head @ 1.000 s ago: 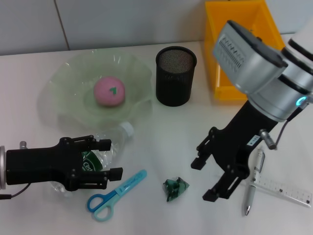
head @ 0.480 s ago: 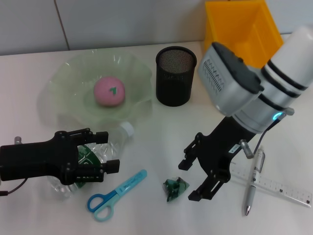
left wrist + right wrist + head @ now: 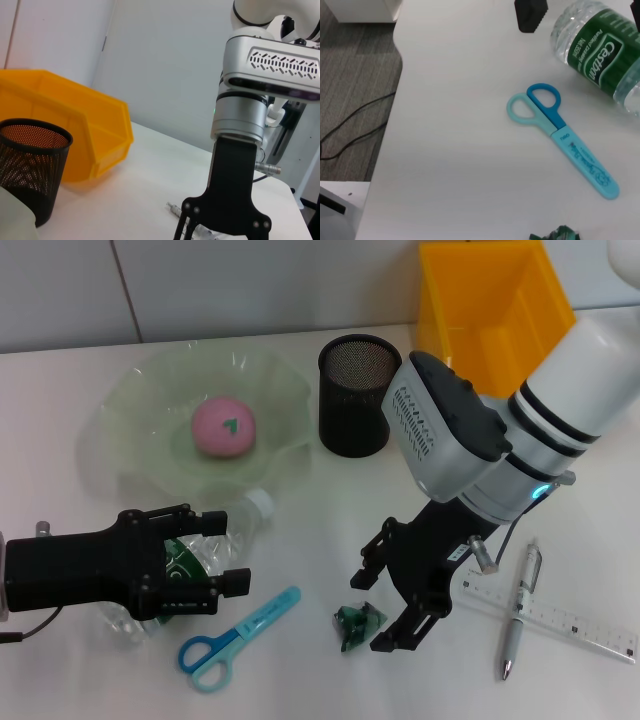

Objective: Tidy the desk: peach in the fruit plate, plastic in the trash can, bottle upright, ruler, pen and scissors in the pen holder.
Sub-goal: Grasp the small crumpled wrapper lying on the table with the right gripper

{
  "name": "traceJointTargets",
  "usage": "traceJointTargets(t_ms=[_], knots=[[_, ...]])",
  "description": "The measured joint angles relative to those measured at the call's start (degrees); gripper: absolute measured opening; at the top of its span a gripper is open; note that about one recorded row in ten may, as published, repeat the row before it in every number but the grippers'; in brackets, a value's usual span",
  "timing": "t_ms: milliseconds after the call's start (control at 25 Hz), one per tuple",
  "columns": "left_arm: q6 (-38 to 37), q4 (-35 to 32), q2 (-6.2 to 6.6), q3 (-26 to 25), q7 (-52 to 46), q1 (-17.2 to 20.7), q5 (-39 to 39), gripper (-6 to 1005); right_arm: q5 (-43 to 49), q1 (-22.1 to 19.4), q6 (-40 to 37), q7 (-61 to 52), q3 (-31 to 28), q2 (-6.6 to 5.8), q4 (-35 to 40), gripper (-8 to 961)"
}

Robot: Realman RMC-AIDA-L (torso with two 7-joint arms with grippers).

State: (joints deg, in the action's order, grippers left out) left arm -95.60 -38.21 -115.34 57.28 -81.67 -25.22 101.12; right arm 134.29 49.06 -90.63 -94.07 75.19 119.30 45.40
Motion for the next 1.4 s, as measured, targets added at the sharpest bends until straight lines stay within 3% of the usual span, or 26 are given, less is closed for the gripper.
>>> traceJointTargets(t_ms=[880,1400], knots=[[-0.21,0.07,-0.23,-0.22,0.03,-0.31,-0.32,865,-3.22,0.85,5.49,0.91,6.35,0.23,-3.93,758],[-0.38,0.07,-0.32,-0.82,0.6,-0.14,-0.35,865,-4.14,0.89,8.52,0.63,8.22,0.31,-5.1,700]])
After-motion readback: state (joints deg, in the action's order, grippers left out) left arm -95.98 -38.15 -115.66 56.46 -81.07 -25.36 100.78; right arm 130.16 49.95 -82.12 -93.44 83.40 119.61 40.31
